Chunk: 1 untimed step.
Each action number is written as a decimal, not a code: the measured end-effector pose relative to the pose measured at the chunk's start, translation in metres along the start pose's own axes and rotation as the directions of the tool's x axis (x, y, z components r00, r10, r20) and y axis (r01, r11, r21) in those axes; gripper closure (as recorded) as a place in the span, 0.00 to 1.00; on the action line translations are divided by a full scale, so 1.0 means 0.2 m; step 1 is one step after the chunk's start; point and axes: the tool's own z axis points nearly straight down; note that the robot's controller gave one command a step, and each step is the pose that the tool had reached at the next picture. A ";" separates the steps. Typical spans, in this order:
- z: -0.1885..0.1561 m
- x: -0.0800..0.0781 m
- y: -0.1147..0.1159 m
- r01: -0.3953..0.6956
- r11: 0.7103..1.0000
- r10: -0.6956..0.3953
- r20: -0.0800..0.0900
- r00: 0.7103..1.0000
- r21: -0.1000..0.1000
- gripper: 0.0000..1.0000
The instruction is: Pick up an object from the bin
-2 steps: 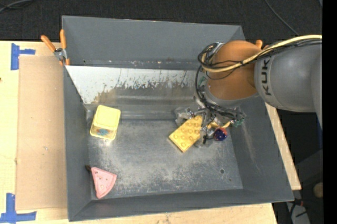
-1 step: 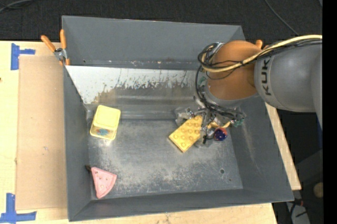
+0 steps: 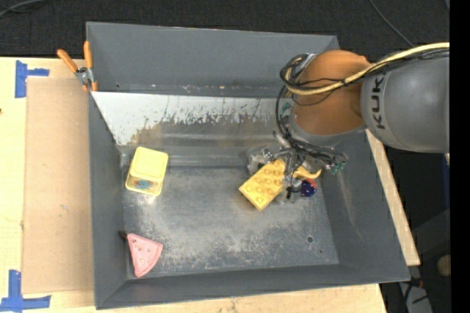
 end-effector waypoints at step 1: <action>-0.16 0.00 0.00 -0.001 1.000 0.001 0.002 1.000 0.001 1.00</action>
Offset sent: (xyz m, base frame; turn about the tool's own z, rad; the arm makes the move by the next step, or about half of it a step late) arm 0.0008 0.0001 0.0268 0.0006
